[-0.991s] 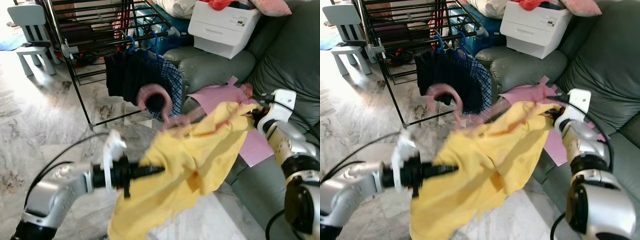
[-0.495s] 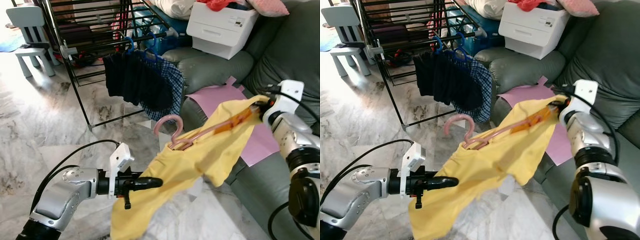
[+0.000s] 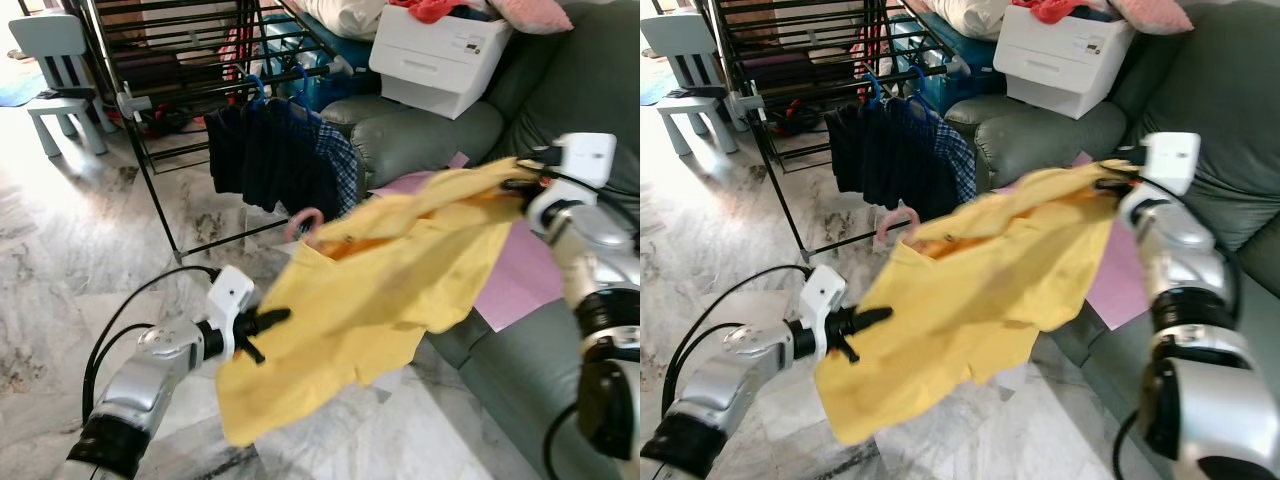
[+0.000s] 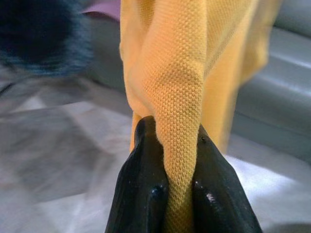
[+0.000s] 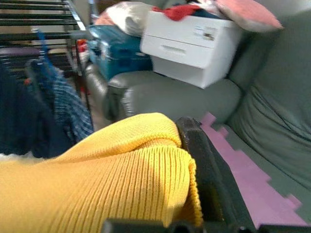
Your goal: Hang hanger
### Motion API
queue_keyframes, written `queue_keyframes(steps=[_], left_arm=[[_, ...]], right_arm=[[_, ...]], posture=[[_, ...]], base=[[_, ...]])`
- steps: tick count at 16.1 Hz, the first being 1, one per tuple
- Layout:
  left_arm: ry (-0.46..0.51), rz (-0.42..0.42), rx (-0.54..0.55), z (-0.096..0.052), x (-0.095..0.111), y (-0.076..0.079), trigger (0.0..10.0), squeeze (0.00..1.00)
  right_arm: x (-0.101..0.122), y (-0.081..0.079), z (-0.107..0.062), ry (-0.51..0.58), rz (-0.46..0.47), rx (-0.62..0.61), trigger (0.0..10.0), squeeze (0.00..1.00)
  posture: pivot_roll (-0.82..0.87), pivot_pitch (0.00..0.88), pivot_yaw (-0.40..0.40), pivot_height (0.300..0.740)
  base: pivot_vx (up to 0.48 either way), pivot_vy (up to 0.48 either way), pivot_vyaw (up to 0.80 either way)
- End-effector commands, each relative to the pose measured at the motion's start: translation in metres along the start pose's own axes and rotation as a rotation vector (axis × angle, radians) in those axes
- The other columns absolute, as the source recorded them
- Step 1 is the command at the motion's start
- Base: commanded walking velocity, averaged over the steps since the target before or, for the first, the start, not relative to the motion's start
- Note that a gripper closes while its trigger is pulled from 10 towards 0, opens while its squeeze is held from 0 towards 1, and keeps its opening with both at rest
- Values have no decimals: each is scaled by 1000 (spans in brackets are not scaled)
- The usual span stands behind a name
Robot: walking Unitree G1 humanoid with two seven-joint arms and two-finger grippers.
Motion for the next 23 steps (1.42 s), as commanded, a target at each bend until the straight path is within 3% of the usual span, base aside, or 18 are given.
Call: queue_keyframes(steps=[1, 4, 6, 9, 10, 13, 16, 17, 18, 19, 20, 21, 23], left_arm=[[8, 4, 61, -2, 1, -9, 10000, 0], [36, -29, 114, 16, 4, 4, 10000, 0], [83, -68, 92, 27, 10, 20, 10000, 0], [114, -107, 122, 38, 16, 26, 10000, 0], [144, -145, 144, 43, 21, 28, 10000, 0], [152, -161, 219, 46, 23, 22, 10000, 0], [183, -193, 258, 47, 30, 16, 10000, 0], [191, -193, 270, 47, 32, 14, 10000, 0], [193, -193, 274, 47, 33, 12, 10000, 0], [199, -195, 286, 46, 34, 10, 10000, 0], [204, -198, 307, 45, 35, 5, 10000, 0], [205, -204, 320, 44, 34, 2, 10000, 0], [205, -202, 328, 44, 34, 0, 10000, 0]], right_arm=[[14, 1, 0, 61, -30, 2, 0, 0], [1, -45, 2, 59, -91, 113, 0, 0], [-8, -72, 2, 51, -71, 173, 0, 0], [-21, -103, -5, 31, -58, 267, 0, 0], [-34, -127, -15, 10, -47, 351, 0, 0], [-54, -156, -34, -38, -31, 484, 0, 0], [-84, -182, -65, -142, -61, 686, 0, 0], [-95, -185, -74, -168, -110, 726, 3647, 0], [-102, -186, -79, -189, -147, 735, 10000, 0], [-108, -187, -83, -210, -154, 747, 10000, 0], [-116, -192, -94, -236, -165, 800, 10000, 808], [-122, -196, -103, -252, -197, 861, 10000, 1000], [-127, -197, -112, -276, -222, 903, 10000, 1000]], posture=[[31, 29, -39, 740], [38, 29, -40, 740], [38, 29, -40, 740], [43, 23, -41, 740], [43, 21, -38, 740], [41, 20, -33, 740], [33, 13, -38, 740], [31, 10, -42, 740], [30, 9, -44, 740], [29, 5, -48, 740], [29, 5, -48, 740], [29, 2, -50, 740], [29, 0, -50, 740]], base=[[0, 0, 0], [0, 0, 0], [0, 0, 0], [0, 0, 0], [0, 0, 0], [0, 0, 0], [0, 0, 0], [0, 0, 0], [0, 0, 0], [0, 0, 0], [0, 0, 0], [0, 0, 0], [0, 0, 0]])
Point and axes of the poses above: a point about 5 cm out from each wrist's last joint towards the gripper, its own z axis pointing out of the wrist towards the gripper, its own x axis along the axis of the wrist's last joint, y = z × x, the point moved 3 cm from there along z, pointing out of the wrist towards the gripper, and after that the axes turned 6 degrees about -z, right-handed, at the moved point
